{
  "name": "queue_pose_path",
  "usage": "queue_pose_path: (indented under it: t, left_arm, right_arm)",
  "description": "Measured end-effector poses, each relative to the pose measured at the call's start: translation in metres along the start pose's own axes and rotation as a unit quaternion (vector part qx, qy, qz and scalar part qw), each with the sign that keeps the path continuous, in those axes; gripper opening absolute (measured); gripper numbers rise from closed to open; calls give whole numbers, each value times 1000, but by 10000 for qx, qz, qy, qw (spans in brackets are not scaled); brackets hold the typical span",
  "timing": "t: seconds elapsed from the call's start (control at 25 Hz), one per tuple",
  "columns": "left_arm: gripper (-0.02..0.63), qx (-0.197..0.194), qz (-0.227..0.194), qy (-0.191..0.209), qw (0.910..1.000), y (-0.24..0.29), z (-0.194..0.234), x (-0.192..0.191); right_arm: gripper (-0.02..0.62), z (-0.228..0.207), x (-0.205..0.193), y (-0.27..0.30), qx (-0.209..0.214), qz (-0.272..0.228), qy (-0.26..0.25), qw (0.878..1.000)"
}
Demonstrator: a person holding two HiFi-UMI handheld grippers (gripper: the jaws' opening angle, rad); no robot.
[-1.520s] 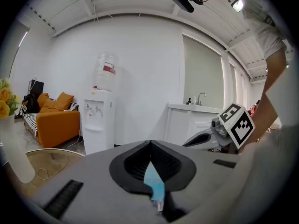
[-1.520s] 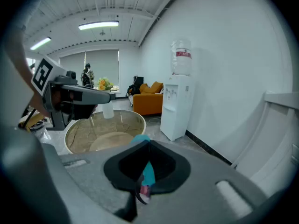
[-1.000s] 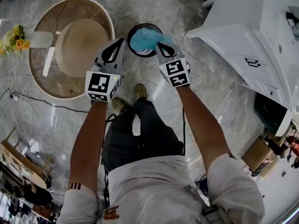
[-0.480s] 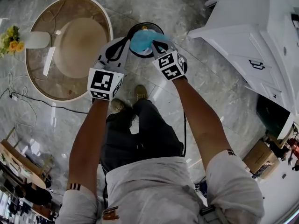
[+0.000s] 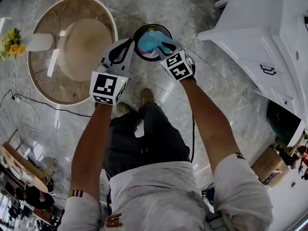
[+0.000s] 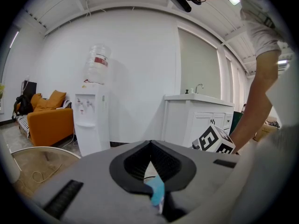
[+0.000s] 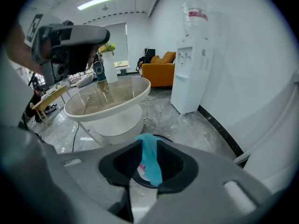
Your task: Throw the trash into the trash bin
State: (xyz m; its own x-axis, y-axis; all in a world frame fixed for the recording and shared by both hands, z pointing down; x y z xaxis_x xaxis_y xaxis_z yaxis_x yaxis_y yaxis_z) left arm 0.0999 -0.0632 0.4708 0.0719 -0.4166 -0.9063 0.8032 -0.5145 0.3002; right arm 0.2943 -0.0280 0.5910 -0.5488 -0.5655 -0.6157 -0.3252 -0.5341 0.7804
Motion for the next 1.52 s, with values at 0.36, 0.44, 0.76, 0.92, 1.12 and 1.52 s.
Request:
queue_pose_path:
  t: [0.36, 0.44, 0.76, 0.92, 1.12, 1.52]
  left_arm:
    - [-2, 42, 52, -36, 10000, -1, 2, -1]
    - [-2, 30, 47, -50, 10000, -1, 2, 1]
    - [-2, 6, -36, -48, 10000, -3, -3, 17]
    - [-2, 8, -121, -23, 9999, -11, -7, 34]
    - [-2, 63, -297, 21, 9995, -30, -11, 64]
    - [-2, 298, -858, 189, 9957, -97, -15, 134]
  right_arm:
    - [126, -3, 1, -3, 103, -121, 278, 9995]
    - [126, -4, 3, -7, 32, -240, 318, 9992]
    - [68, -9, 36, -40, -321, -1021, 297, 9938]
    - [2, -9, 67, -67, -443, -1558, 197, 9866]
    - [2, -7, 113, -104, -424, -2269, 115, 9729]
    - [2, 17, 213, -168, -125, -3354, -31, 9420]
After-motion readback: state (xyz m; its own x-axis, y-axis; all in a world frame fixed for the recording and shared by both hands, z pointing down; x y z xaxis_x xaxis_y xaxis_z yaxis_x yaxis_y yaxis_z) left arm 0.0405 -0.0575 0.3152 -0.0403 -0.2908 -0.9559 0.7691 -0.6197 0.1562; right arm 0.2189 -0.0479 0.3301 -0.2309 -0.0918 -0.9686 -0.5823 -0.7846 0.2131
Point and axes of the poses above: the fingertips, and each gripper's own axes: y forward along the fingers, z to its left, x out of its top, the point moved 10 cm from there along -y, backward along the fingers, and after that the axes turned 11 degrees about -y, right-handed, at the moved point
